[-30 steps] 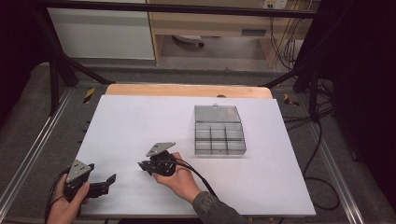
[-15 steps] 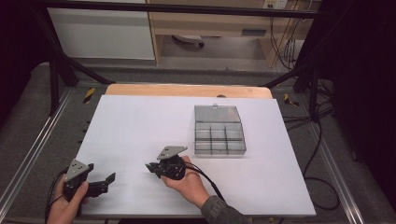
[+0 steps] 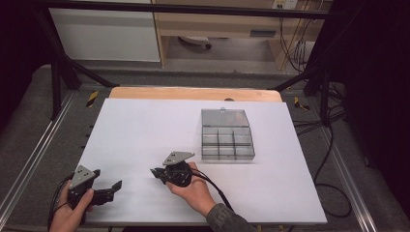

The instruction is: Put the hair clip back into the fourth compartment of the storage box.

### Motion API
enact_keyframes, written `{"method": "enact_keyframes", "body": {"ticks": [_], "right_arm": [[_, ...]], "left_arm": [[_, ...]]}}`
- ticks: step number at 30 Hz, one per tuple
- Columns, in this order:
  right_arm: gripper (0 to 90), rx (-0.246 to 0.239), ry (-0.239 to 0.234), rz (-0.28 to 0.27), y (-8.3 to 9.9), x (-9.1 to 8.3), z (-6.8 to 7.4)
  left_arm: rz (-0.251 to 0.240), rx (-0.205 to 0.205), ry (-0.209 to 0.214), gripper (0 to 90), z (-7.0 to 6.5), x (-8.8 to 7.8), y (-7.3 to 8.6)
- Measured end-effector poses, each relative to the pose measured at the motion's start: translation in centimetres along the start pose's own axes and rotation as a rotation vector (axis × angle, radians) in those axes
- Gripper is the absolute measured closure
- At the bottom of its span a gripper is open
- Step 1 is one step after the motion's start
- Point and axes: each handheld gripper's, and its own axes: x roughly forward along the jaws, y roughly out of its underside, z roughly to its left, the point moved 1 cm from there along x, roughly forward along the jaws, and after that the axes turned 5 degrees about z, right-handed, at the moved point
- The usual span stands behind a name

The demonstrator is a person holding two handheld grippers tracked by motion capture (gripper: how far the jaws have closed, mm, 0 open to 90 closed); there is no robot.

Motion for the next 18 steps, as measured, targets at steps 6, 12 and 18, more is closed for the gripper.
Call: {"method": "enact_keyframes", "body": {"ticks": [6,12,18], "right_arm": [[84.4,0.002,0.015,-0.013,-0.1,-0.5,-0.4],[84.4,-0.001,0.032,-0.019,-0.2,-0.8,-0.8],[84.4,-0.004,0.049,-0.029,-0.4,-1.5,-1.0]], "left_arm": [[0.005,0.004,0.002,6.8,0.0,0.0,0.0],[0.005,0.006,0.003,6.8,0.0,0.0,0.0],[0.006,0.011,-0.003,6.8,0.0,0.0,0.0]]}}
